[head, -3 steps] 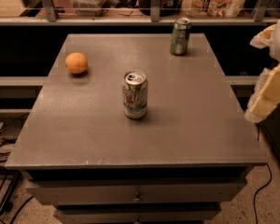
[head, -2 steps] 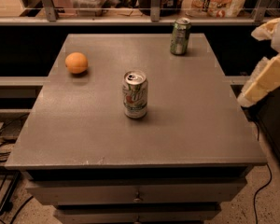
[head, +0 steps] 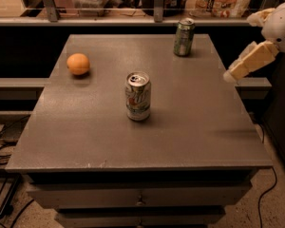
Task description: Knock green can over
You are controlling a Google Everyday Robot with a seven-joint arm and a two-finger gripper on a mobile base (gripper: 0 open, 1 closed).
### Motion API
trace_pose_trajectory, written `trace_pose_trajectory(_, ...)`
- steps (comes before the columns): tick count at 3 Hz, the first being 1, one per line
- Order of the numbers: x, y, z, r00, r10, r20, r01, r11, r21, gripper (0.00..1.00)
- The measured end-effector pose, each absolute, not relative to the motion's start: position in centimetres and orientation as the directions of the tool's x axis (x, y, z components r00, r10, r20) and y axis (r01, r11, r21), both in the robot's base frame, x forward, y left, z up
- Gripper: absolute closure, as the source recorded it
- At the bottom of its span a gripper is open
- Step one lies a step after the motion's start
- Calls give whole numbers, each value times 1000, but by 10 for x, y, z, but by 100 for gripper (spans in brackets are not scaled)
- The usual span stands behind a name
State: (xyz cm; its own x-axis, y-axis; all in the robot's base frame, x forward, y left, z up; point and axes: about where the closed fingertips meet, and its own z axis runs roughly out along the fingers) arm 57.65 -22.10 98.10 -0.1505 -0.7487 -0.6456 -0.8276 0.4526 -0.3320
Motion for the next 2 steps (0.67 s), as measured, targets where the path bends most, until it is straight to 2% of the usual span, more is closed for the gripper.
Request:
trace_pose_trajectory(1, 630, -223, 976, -114, -686, -719, -825, 468, -316, 0)
trace_pose_trajectory(2, 634, -221, 974, -114, -681, -723, -824, 471, -314, 0)
